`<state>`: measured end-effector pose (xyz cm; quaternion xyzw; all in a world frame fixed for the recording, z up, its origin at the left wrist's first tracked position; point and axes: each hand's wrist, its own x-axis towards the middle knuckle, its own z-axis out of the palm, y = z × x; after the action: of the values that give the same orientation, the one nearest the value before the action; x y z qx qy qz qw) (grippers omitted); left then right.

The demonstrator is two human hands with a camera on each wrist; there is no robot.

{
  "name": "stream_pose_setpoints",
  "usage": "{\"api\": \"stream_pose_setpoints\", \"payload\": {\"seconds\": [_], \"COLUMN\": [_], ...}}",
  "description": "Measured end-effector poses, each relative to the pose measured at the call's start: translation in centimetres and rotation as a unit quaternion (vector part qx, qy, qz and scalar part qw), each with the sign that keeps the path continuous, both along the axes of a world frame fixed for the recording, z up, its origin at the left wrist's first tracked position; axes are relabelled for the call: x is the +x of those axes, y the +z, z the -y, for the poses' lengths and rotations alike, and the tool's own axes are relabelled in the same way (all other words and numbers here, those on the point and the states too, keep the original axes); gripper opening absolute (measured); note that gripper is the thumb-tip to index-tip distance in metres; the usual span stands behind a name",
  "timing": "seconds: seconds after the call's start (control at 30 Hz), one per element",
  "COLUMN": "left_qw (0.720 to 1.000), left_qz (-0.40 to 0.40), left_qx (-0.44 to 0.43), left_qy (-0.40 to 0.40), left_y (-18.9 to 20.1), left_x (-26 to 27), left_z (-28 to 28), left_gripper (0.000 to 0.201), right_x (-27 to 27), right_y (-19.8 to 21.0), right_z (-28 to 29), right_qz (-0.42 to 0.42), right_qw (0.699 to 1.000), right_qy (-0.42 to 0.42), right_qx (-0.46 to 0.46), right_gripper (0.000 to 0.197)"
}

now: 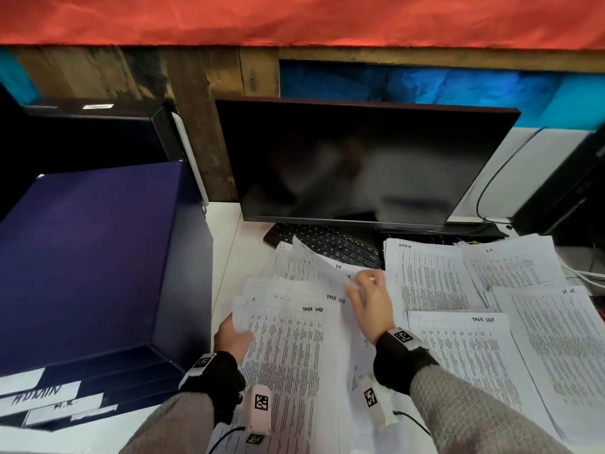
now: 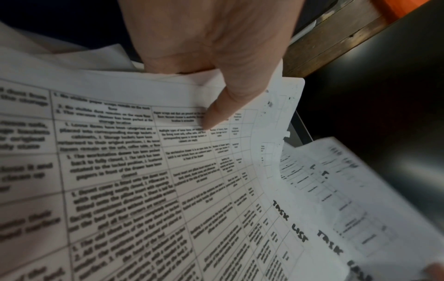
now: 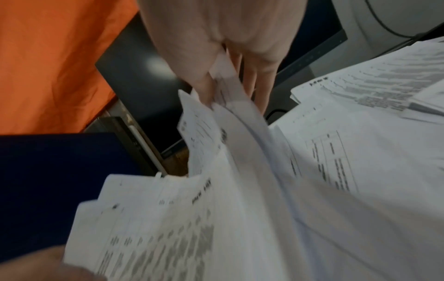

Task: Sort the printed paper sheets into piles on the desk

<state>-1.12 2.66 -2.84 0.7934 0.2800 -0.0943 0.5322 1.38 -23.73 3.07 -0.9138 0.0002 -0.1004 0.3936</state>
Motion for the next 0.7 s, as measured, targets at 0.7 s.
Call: {"api": "stream_pose_setpoints", "payload": {"seconds": [0.7], "left_qw": [0.997], "left_qz": [-0.010], "left_qx": [0.066], "left_qy": [-0.032], "left_y": [0.8], "left_x": [-0.4], "left_z": [0.5], "left_gripper": [0.039], "right_x": [3.7], "right_y": [10.0], "right_z": [10.9], "right_qz": [0.022], "right_qw": [0.890], "right_qy": [-0.251], "right_qx": [0.379], "right_gripper": [0.014]}}
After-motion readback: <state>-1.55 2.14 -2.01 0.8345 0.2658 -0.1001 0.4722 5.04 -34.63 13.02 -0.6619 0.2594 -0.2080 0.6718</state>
